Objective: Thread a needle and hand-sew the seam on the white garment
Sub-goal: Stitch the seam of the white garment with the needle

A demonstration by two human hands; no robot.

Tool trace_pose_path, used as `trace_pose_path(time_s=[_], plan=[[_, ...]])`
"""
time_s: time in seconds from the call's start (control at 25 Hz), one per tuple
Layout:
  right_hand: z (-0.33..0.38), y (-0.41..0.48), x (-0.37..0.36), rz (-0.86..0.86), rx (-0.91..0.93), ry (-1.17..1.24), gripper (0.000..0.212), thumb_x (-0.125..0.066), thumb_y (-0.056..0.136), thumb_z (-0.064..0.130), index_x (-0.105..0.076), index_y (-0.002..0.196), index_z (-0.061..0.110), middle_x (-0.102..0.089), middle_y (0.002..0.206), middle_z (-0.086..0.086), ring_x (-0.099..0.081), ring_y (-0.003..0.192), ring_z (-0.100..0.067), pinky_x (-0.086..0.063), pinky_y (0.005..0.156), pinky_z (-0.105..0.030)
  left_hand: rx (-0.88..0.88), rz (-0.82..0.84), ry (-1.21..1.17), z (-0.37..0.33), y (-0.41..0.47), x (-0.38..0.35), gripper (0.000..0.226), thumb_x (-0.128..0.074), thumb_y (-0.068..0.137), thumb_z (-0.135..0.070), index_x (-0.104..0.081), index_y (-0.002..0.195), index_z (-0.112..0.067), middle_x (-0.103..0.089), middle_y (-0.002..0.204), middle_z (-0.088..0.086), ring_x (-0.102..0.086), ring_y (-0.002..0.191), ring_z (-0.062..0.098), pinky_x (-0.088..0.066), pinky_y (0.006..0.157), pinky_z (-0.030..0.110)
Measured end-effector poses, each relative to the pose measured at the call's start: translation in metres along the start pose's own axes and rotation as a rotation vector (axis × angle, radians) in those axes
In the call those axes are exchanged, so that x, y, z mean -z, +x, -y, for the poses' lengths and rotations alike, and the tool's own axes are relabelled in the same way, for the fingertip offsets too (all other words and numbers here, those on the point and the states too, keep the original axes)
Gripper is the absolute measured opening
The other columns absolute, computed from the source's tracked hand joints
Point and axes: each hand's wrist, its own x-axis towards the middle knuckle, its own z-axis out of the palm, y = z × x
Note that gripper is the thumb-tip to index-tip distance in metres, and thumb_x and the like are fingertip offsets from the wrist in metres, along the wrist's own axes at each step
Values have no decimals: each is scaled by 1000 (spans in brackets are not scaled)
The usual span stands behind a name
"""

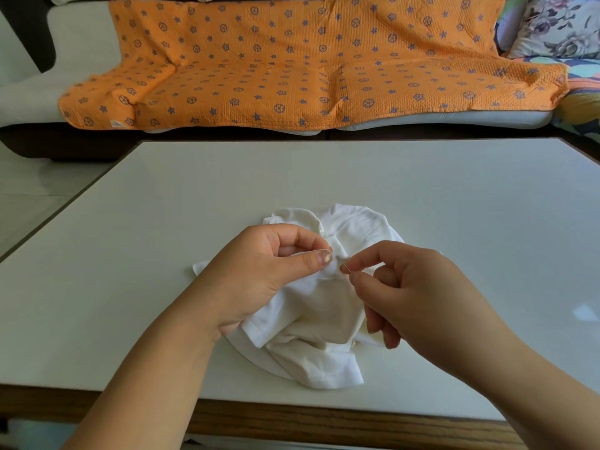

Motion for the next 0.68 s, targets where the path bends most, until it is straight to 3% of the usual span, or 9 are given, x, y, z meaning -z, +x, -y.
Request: trace_pose_path(time_s=[0.24, 0.36, 0.44, 0.68], plan=[[-4, 2, -9, -62, 9, 0, 13, -52, 95, 22, -58, 86, 27, -67, 55, 4, -54, 39, -4, -38, 41, -11, 1, 74, 64, -2, -3, -10, 7, -72, 83, -14, -75, 89, -14, -77, 86, -3, -72, 86, 4, -51, 77, 12], [-5, 3, -10, -90, 9, 29, 11, -51, 98, 25, -56, 88, 25, -68, 57, 4, -53, 38, -3, -39, 41, -14, -10, 23, 61, -1, -2, -11, 10, -72, 85, -17, -73, 94, -13, -77, 88, -2, -72, 86, 9, -55, 79, 19], [-4, 3, -9, -98, 7, 63, 11, -51, 98, 25, -56, 89, 23, -68, 57, 3, -52, 38, -3, -41, 42, -16, -20, -12, 88, 0, -2, -12, 13, -73, 84, -20, -74, 97, -18, -76, 92, -2, -71, 91, 14, -57, 86, 27], [-3, 4, -10, -86, 9, 195, 10, -51, 99, 19, -54, 90, 15, -68, 60, -4, -53, 39, -8, -41, 42, -16, -94, -94, 114, 3, -1, -23, 15, -70, 87, -25, -77, 92, -38, -75, 94, -14, -68, 96, 6, -54, 94, 32]])
